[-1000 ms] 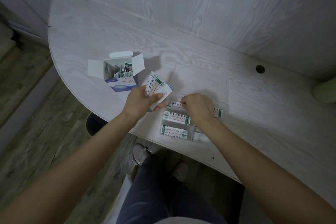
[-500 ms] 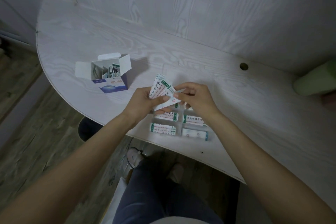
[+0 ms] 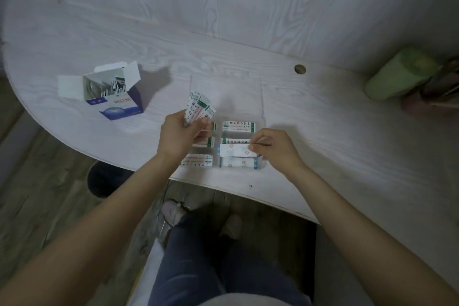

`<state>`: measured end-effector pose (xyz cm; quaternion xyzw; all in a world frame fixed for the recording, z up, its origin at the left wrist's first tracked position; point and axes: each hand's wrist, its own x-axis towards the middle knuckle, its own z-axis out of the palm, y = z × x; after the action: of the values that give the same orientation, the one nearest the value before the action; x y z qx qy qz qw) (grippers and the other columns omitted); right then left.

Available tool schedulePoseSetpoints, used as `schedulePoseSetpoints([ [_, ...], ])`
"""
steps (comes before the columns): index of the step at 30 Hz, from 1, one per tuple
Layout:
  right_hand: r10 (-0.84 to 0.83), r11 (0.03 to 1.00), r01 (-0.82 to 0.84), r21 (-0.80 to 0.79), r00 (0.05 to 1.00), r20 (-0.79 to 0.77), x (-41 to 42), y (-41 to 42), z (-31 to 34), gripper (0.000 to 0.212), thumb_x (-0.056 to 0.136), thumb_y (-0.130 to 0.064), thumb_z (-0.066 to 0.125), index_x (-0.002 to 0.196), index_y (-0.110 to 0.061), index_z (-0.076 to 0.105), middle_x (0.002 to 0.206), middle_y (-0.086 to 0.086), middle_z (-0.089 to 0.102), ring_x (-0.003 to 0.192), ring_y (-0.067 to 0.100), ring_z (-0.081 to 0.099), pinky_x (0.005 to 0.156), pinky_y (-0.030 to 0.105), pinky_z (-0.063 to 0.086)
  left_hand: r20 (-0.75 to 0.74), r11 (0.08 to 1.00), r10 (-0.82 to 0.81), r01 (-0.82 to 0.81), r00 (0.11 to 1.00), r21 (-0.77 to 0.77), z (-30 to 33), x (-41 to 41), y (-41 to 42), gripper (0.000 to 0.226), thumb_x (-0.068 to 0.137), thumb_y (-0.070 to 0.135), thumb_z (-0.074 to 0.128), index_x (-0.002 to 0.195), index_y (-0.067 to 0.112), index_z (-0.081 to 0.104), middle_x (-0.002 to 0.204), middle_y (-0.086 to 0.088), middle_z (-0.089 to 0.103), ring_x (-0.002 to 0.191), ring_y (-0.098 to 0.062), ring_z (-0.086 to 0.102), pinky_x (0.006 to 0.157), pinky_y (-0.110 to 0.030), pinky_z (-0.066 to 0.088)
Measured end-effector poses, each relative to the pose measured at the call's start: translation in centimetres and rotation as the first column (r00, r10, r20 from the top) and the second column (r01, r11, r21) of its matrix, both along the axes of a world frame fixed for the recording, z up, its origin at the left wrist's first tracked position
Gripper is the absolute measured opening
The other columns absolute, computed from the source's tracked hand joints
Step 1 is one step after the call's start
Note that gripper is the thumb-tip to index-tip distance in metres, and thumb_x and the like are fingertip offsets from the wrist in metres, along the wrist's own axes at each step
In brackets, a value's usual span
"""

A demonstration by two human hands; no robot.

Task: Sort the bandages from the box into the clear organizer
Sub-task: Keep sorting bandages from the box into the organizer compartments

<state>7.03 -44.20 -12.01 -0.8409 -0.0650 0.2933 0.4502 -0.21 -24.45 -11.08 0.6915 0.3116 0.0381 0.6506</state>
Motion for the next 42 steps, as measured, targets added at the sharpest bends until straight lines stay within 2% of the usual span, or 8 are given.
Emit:
schedulePoseSetpoints([
  [5, 0.077, 0.983, -0.062, -0.172, 0.994, 0.079, -0.9, -0.9, -0.9, 0.010, 0.084, -0.007, 0.069, 0.078, -0.015, 0.066, 0.087, 0.003, 0.067, 0.081, 0.010, 0.060, 0.060, 0.015, 0.045, 0.006, 0.999, -0.027, 0.027, 1.000, -0.017, -0.3, -0.7, -0.8, 0.007, 0.092, 0.012, 0.061, 0.096, 0.009, 0.065, 0.083, -0.007, 0.073, 0.075, -0.021, 0.071, 0.067, -0.030, 0.057],
  [10, 0.191, 0.928, -0.114, -0.353, 0.963, 0.189, -1.7, 0.1, -1.4, 0.009, 0.088, -0.010, 0.062, 0.083, -0.016, 0.067, 0.093, 0.003, 0.069, 0.088, 0.018, 0.064, 0.075, 0.036, 0.055, 0.015, 0.999, -0.046, 0.046, 0.999, -0.022, 0.0, -0.9, -1.2, 0.009, 0.092, 0.013, 0.060, 0.097, 0.008, 0.065, 0.085, -0.011, 0.072, 0.075, -0.025, 0.071, 0.063, -0.027, 0.056],
  [22, 0.571, 0.721, -0.271, -0.637, 0.754, 0.325, -2.2, 0.7, -2.4, 0.015, 0.094, -0.013, 0.048, 0.094, -0.012, 0.063, 0.092, -0.004, 0.054, 0.092, 0.016, 0.057, 0.053, 0.021, 0.025, 0.002, 0.996, -0.076, 0.076, 0.997, -0.037, 0.5, -0.5, -1.4, 0.005, 0.091, 0.011, 0.061, 0.093, 0.012, 0.066, 0.085, -0.016, 0.071, 0.070, -0.025, 0.069, 0.065, -0.034, 0.060],
  [24, 0.630, 0.689, -0.324, -0.648, 0.710, 0.315, -2.1, 0.6, -2.4, 0.017, 0.096, -0.017, 0.049, 0.100, -0.012, 0.064, 0.101, -0.002, 0.053, 0.097, 0.017, 0.055, 0.059, 0.022, 0.033, -0.014, 0.995, -0.072, 0.071, 0.997, -0.075, 0.7, -0.5, -1.4, 0.006, 0.091, 0.010, 0.062, 0.096, 0.008, 0.066, 0.083, -0.016, 0.071, 0.068, -0.025, 0.069, 0.061, -0.031, 0.059],
  [27, 0.520, 0.804, -0.335, -0.492, 0.798, 0.307, -1.9, 0.7, -1.6, 0.018, 0.094, -0.021, 0.057, 0.103, -0.014, 0.070, 0.102, 0.000, 0.059, 0.091, 0.017, 0.058, 0.069, 0.026, 0.043, -0.023, 0.986, -0.090, 0.086, 0.996, -0.142, 1.2, -0.3, -1.3, 0.008, 0.090, 0.007, 0.062, 0.096, 0.004, 0.065, 0.080, -0.015, 0.070, 0.064, -0.022, 0.069, 0.055, -0.025, 0.055],
  [29, 0.268, 0.957, -0.221, -0.185, 0.922, 0.281, -1.6, 1.2, -0.5, 0.015, 0.091, -0.021, 0.062, 0.099, -0.016, 0.073, 0.094, -0.003, 0.067, 0.079, 0.008, 0.059, 0.069, 0.019, 0.045, -0.035, 0.981, -0.115, 0.108, 0.993, -0.160, 1.6, -0.3, -1.2, 0.007, 0.087, 0.007, 0.065, 0.094, 0.005, 0.065, 0.074, -0.009, 0.072, 0.061, -0.018, 0.069, 0.053, -0.023, 0.054],
  [32, 0.006, 0.973, -0.014, 0.230, 0.999, 0.039, -0.7, 2.1, 1.8, 0.011, 0.088, -0.023, 0.066, 0.097, -0.020, 0.071, 0.084, -0.007, 0.069, 0.065, 0.000, 0.059, 0.058, 0.014, 0.043, -0.039, 0.958, -0.215, 0.204, 0.976, -0.200, 2.2, -0.3, -1.4, 0.016, 0.083, 0.005, 0.068, 0.099, 0.003, 0.066, 0.069, -0.006, 0.072, 0.058, -0.018, 0.068, 0.051, -0.020, 0.052],
  [42, -0.036, 0.938, 0.050, 0.342, 0.998, -0.047, 0.4, 3.6, 3.5, 0.023, 0.079, -0.004, 0.074, 0.100, -0.006, 0.066, 0.075, 0.004, 0.067, 0.052, 0.003, 0.061, 0.052, 0.015, 0.047, -0.006, 0.910, -0.314, 0.299, 0.949, -0.286, 3.5, -0.2, -1.7, 0.033, 0.100, 0.029, 0.042, 0.106, 0.003, 0.062, 0.085, -0.016, 0.073, 0.077, -0.028, 0.072, 0.064, -0.028, 0.059],
])
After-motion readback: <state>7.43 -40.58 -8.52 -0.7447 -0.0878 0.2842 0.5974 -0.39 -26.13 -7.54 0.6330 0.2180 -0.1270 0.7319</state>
